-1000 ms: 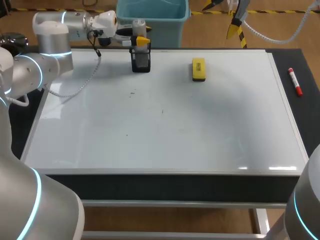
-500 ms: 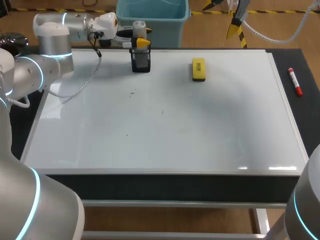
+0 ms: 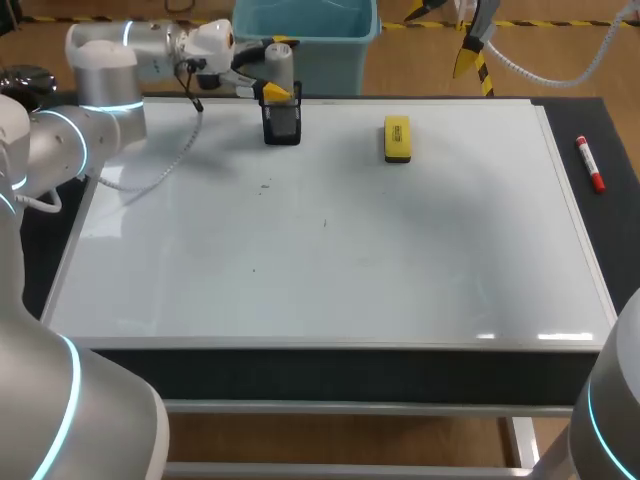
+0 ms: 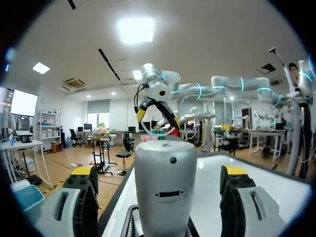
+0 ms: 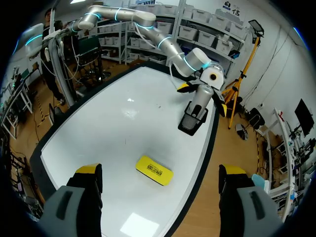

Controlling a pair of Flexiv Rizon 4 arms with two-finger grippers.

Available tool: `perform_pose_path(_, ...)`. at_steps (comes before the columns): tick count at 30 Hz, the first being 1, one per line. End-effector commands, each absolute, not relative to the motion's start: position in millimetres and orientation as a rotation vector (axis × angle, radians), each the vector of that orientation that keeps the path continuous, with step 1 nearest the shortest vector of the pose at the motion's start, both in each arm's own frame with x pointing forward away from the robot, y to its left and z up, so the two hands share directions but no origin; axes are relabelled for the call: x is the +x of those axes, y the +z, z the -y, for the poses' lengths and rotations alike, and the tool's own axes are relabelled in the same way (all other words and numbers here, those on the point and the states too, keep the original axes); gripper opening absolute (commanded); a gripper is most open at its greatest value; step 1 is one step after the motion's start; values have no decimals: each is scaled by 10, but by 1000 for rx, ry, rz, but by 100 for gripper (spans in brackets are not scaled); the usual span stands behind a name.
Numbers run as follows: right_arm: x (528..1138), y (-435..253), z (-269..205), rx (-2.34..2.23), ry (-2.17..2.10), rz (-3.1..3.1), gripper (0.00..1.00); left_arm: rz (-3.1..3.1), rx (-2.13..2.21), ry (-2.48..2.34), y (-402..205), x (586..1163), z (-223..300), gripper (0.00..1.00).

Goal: Pick up the inspection probe, press it on each red-marked spot on the whiteboard one by one, put down the probe, pick up the eraser, and wipe off all the red marks.

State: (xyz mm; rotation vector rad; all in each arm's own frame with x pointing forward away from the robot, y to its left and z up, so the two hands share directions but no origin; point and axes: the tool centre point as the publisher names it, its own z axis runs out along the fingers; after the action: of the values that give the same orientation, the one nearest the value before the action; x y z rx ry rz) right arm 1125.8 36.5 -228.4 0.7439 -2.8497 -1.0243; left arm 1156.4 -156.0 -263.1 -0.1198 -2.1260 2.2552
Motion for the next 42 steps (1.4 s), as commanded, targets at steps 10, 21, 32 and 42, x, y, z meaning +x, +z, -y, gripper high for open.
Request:
perform_pose_path(10, 11272, -2272, -361, 747, -1016, 2847, 100, 2412, -171, 1899, -2105, 11307, 1154, 100)
perform_pose_path(21, 11272, -2272, -361, 747, -1016, 2847, 100, 2716, 114, 1815, -2150, 10887, 512, 100)
perform_pose_path(32, 11272, -2272, -361, 747, -1016, 2847, 100, 2948, 333, 1723, -2113, 10454, 34, 100)
perform_pose_path(42, 11272, -2272, -361, 747, -1016, 2847, 100, 3047, 458, 1670, -2090, 10136, -250, 100)
